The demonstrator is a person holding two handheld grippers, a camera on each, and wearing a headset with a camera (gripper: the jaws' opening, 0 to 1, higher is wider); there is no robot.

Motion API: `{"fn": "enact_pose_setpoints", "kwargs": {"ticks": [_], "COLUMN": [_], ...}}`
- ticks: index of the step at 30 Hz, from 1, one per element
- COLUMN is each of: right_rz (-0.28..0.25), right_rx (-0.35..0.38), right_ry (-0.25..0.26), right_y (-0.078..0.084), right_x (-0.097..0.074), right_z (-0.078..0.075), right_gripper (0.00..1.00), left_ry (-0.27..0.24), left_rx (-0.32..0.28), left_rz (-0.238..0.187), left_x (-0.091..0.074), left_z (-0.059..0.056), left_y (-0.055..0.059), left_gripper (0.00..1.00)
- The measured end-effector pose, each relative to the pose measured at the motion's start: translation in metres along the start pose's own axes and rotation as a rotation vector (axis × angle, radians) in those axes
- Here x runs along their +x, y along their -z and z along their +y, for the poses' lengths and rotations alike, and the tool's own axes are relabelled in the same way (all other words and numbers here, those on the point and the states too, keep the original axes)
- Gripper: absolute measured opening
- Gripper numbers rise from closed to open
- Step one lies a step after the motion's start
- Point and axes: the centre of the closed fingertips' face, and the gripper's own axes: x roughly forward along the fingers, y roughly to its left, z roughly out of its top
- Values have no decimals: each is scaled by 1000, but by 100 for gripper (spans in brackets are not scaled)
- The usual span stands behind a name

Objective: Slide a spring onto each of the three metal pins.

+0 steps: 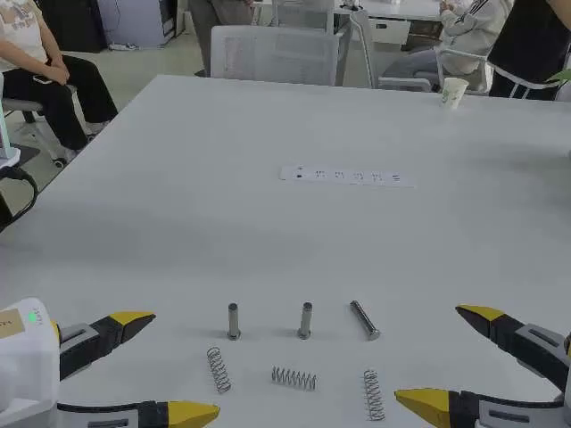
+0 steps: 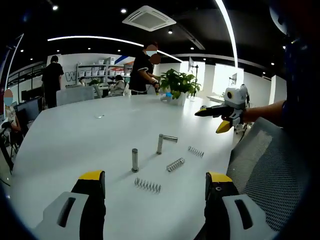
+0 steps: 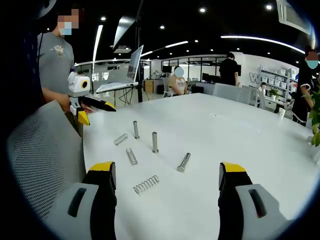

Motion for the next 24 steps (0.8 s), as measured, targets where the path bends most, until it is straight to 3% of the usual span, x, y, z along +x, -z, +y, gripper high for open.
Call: {"fn": "enact_pose_setpoints", "kwargs": {"ticks": [24], "right_rz": [12], "right_rx": [5], "right_ry": [5], "right_y": [0], "right_x": [1], "right_z": [-3], "right_gripper": [82], "left_ry": [-1], "left_rx": [0], "left_rz": [2], "left_x": [0], "left_z": [3], "left_y": [1], "left_gripper": [78]}}
